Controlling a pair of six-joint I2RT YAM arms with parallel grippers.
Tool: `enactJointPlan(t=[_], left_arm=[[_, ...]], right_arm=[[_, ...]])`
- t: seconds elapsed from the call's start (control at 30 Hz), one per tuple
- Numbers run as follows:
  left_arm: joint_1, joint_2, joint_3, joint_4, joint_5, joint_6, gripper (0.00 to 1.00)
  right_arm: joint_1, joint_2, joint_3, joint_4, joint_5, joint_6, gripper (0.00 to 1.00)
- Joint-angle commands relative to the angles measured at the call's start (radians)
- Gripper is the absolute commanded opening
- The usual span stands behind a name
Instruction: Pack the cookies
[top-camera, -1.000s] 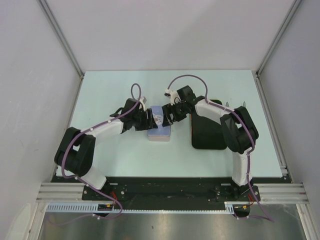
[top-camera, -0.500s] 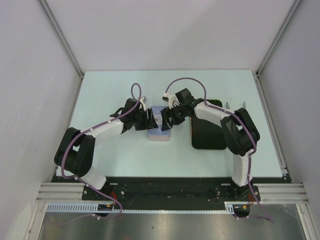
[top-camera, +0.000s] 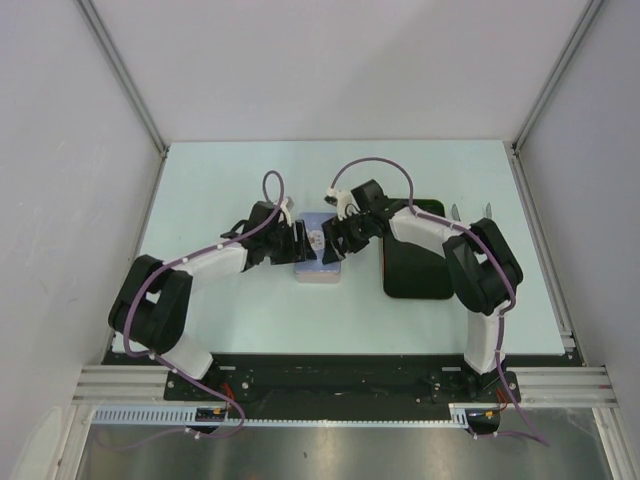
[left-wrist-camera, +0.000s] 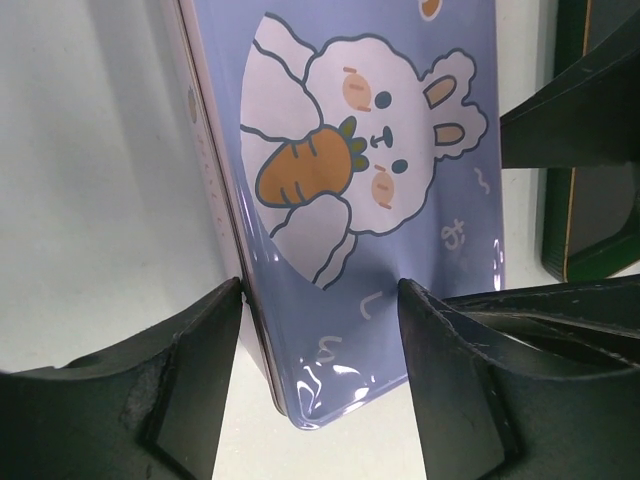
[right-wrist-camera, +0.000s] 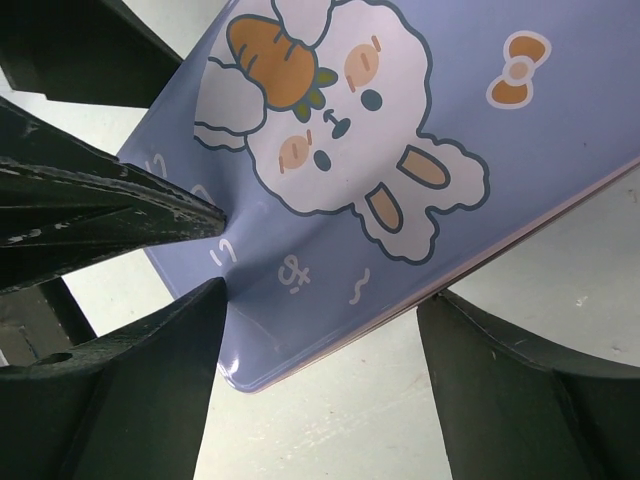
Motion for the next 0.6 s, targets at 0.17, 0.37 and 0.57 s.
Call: enactJointPlan(t=[0.17,0.37,0.57], left_arm=[[-0.035,-0.025,-0.068,0.093,0.016,-0.012,0.67],[-0.05,-0.014,-0.07,0.096,0.026,-0.018,0.64],[-0.061,-0.005,-0.087,0.108,0.029,-0.027,0.59]], right_arm=[[0.067,0.049,-0.078,-0.095,0.057,-0.055,0.75],[0.068,0.054,-0.081,-0.122,0.065,-0.068,0.7],[0.073,0.068,-0.084,-0.133,0.071,-0.072,0.65]])
